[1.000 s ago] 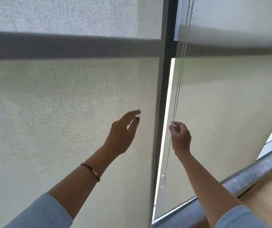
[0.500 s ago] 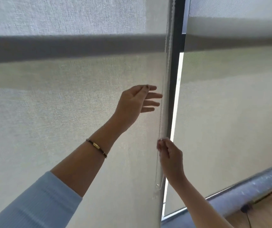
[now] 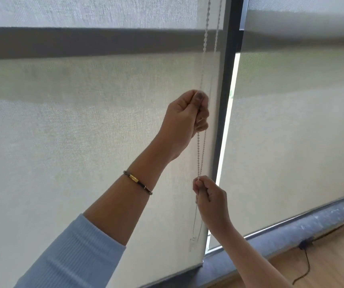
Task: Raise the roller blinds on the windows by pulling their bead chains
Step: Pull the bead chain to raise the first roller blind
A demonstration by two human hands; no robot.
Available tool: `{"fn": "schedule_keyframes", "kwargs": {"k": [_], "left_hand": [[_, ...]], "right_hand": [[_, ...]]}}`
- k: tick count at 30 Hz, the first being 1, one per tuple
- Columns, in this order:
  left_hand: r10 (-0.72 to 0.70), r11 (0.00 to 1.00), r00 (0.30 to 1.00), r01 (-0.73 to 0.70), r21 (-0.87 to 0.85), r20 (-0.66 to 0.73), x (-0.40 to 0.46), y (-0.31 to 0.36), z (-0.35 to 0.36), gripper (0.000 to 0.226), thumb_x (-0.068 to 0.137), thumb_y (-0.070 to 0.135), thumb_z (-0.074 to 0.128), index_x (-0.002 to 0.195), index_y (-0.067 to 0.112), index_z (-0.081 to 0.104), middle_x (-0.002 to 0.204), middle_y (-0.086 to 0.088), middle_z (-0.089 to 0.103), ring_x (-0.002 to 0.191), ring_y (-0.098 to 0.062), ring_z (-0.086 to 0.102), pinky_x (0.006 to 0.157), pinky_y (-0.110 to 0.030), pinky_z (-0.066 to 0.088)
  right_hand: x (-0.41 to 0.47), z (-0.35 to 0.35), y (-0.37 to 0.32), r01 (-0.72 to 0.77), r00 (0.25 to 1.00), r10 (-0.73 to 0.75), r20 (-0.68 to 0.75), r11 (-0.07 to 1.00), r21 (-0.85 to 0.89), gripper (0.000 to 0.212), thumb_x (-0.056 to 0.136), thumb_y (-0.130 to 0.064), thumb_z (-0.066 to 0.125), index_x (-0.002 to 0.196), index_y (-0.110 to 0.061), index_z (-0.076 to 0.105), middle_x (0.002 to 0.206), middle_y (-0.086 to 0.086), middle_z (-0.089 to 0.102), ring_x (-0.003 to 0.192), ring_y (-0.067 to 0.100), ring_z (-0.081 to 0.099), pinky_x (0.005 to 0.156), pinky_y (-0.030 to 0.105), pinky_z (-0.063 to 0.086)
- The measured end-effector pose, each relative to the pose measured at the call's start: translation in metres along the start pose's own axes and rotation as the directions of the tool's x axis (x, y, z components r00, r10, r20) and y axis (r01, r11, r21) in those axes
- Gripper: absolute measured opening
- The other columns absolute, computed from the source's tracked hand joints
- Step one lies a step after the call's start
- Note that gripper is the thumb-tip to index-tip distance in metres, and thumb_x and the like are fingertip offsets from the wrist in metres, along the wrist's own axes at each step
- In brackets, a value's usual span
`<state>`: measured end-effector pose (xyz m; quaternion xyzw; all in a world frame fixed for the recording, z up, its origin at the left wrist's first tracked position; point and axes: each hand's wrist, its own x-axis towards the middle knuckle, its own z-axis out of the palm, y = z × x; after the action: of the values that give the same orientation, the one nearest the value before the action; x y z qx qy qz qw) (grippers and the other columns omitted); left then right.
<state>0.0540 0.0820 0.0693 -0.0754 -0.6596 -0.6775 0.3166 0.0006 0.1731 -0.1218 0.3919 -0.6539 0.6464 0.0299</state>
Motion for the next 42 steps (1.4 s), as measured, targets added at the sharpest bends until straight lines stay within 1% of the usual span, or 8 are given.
{"fn": "schedule_keyframes", "kwargs": {"k": [3,7,14,18,25,30,37,42], "left_hand": [[-0.045,0.999,0.999,0.046,0.024,-0.028,-0.022,-0.015,-0.007,0.036,0.106,0.009,0.033,0.074,0.012,0.05,0.055,0.005,0.041,0.054,-0.013,0.032,0.058,-0.028,0.032],[-0.147,0.989,0.985,0.146,-0.014,-0.086,-0.053,-0.042,-0.015,0.04,0.105,0.005,0.032,0.07,0.017,0.049,0.057,0.004,0.037,0.055,-0.012,0.029,0.061,-0.029,0.028],[-0.255,0.963,0.946,0.266,0.032,-0.2,-0.09,-0.079,-0.036,0.038,0.106,0.006,0.03,0.072,0.015,0.043,0.057,0.006,0.035,0.052,-0.009,0.029,0.059,-0.028,0.023],[-0.304,0.941,0.922,0.329,0.075,-0.24,-0.111,-0.104,-0.039,0.04,0.106,0.006,0.032,0.071,0.018,0.046,0.057,0.006,0.038,0.054,-0.011,0.031,0.06,-0.027,0.025],[-0.44,0.863,0.858,0.485,0.137,-0.267,-0.146,-0.153,-0.042,0.054,0.102,0.003,0.033,0.061,0.03,0.055,0.053,0.007,0.048,0.055,-0.014,0.037,0.059,-0.029,0.029],[-0.524,0.797,0.8,0.581,0.162,-0.291,-0.166,-0.176,-0.047,0.042,0.102,0.003,0.033,0.07,0.019,0.055,0.056,0.001,0.053,0.056,-0.017,0.044,0.059,-0.027,0.037],[-0.525,0.804,0.828,0.559,0.205,-0.198,-0.149,-0.152,-0.046,0.027,0.1,-0.005,0.036,0.092,0.002,0.062,0.077,-0.013,0.067,0.071,-0.024,0.061,0.068,-0.027,0.051],[-0.219,0.967,0.946,0.244,0.077,-0.238,-0.072,-0.056,-0.041,0.032,0.102,0.009,0.041,0.122,0.016,0.064,0.119,0.0,0.073,0.116,-0.02,0.066,0.097,-0.03,0.051]], "right_hand": [[-0.021,-0.001,0.012,-0.029,0.998,0.031,0.045,0.998,-0.057,0.029,0.095,0.004,0.049,0.071,-0.011,0.054,0.062,-0.003,0.055,0.052,0.019,0.05,0.052,0.031,0.046],[-0.035,-0.008,0.029,-0.113,0.972,0.127,0.197,0.99,-0.083,0.028,0.096,0.009,0.049,0.077,-0.006,0.065,0.066,-0.008,0.066,0.066,0.004,0.064,0.068,0.009,0.047],[0.006,-0.052,0.024,-0.21,0.95,0.215,0.228,0.977,-0.047,0.033,0.094,-0.006,0.063,0.096,-0.037,0.072,0.091,-0.036,0.072,0.098,-0.008,0.068,0.09,0.01,0.051],[0.055,-0.067,-0.023,-0.192,0.968,0.159,0.195,0.967,0.169,0.02,0.095,-0.015,0.06,0.109,-0.02,0.072,0.101,-0.009,0.079,0.101,0.016,0.073,0.086,0.035,0.057],[0.113,-0.055,-0.134,-0.09,0.932,-0.049,0.359,0.928,0.36,0.042,0.094,-0.028,0.052,0.129,-0.006,0.06,0.121,0.014,0.071,0.111,0.027,0.069,0.098,0.042,0.054],[0.126,-0.035,-0.175,-0.076,0.947,-0.089,0.309,0.872,0.483,0.027,0.103,-0.014,0.045,0.117,-0.002,0.065,0.088,0.008,0.067,0.078,0.02,0.067,0.079,0.036,0.058],[0.123,-0.014,-0.177,0.123,0.984,-0.167,0.069,0.898,0.423,0.04,0.091,0.01,0.037,0.07,-0.016,0.059,0.056,-0.009,0.051,0.046,0.006,0.033,0.044,0.022,0.028],[0.12,-0.006,-0.173,0.218,0.976,-0.213,-0.055,0.907,0.361,0.035,0.087,0.012,0.037,0.071,-0.013,0.057,0.061,-0.003,0.051,0.049,0.0,0.041,0.05,0.013,0.035]]}}
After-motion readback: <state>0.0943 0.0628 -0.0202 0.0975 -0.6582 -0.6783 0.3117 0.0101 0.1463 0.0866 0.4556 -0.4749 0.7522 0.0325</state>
